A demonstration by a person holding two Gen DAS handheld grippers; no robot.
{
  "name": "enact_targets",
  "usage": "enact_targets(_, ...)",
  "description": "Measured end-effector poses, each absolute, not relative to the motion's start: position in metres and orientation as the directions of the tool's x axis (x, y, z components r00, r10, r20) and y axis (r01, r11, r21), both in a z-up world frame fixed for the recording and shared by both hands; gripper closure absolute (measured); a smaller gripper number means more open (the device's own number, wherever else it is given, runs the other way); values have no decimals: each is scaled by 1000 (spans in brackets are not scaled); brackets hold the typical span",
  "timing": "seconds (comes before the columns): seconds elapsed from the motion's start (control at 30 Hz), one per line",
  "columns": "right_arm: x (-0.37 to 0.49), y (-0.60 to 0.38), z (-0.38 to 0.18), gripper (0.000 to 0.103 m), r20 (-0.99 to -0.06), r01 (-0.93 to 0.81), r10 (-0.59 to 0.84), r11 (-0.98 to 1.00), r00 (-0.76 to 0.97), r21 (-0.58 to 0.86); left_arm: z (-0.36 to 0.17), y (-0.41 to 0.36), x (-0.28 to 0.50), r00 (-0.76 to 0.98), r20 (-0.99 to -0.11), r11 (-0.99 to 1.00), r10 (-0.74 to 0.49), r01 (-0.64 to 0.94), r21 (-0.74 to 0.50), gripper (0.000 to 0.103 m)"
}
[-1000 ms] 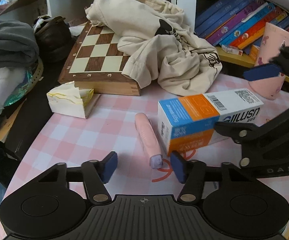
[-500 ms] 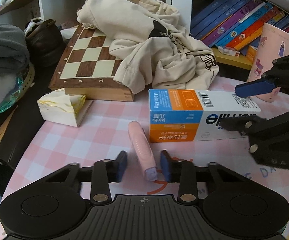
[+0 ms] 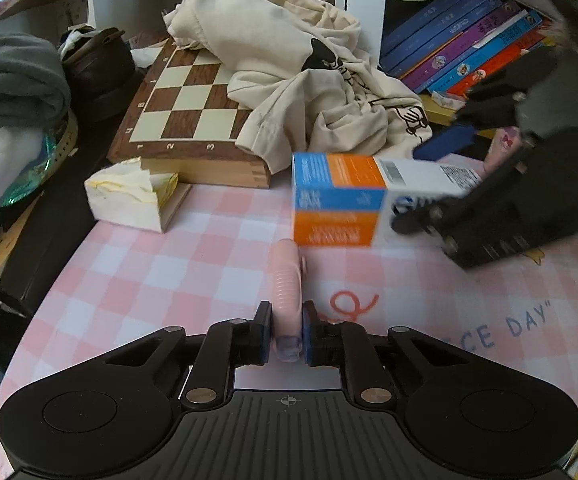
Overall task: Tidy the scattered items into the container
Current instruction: 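Grasp the pink stick with the left tool while the right tool grasps the usmile box, then carry the pink stick and usmile box with both tools over the yellow box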
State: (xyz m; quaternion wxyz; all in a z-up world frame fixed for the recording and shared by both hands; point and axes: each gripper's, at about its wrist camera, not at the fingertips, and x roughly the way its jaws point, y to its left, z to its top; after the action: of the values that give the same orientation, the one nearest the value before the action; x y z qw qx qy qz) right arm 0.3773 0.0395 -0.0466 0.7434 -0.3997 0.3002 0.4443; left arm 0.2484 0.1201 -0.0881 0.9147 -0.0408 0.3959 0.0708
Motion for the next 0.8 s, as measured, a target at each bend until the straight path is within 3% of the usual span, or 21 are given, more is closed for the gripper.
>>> enact_targets(0.37,339,4,-39,61,-828,-870,355,403,434,-284,-87,115,207,671,-740,991,33,-121,-65,90)
enact_targets(0.8,212,-60,-37,64,-846,-805,350,575,403,-146,-84,102,135,654,-754,992,-60,-44,-117,90)
